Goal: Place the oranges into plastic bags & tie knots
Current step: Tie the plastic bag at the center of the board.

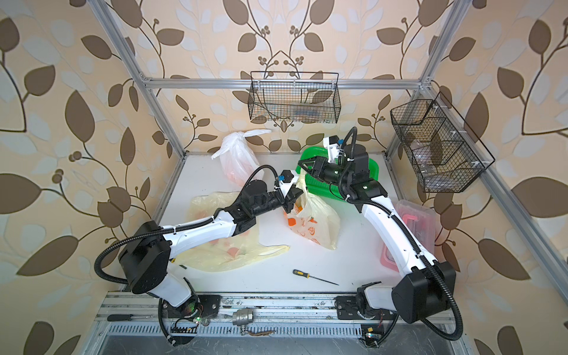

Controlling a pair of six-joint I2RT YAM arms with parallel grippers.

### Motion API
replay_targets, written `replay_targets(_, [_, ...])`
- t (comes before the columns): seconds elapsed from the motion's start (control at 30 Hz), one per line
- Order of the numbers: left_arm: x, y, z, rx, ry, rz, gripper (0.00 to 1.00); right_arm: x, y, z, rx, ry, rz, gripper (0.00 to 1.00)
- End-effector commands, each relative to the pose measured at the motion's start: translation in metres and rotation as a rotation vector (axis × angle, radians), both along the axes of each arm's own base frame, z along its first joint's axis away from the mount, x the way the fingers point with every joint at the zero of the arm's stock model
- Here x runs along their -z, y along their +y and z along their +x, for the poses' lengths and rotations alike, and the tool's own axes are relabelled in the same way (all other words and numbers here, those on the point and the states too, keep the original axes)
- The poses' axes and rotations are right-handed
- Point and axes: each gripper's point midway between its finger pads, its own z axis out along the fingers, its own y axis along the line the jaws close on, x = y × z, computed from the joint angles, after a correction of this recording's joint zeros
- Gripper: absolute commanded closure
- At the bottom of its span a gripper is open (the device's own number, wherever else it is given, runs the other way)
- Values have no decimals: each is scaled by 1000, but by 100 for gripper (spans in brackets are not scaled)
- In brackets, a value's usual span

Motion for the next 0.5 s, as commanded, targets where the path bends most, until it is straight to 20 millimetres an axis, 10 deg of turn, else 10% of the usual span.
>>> replay_targets(0.0, [-32, 2, -7, 17, -75, -53, 100, -11, 3, -2, -18, -11, 5, 66])
replay_targets(0.2, [-32, 4, -7, 14, -77, -52, 100, -4, 5, -3, -30, 15, -11, 56])
replay_targets(0.47, [-32, 6, -6, 4, -77, -47, 100, -6, 6, -4, -33, 8, -9, 77])
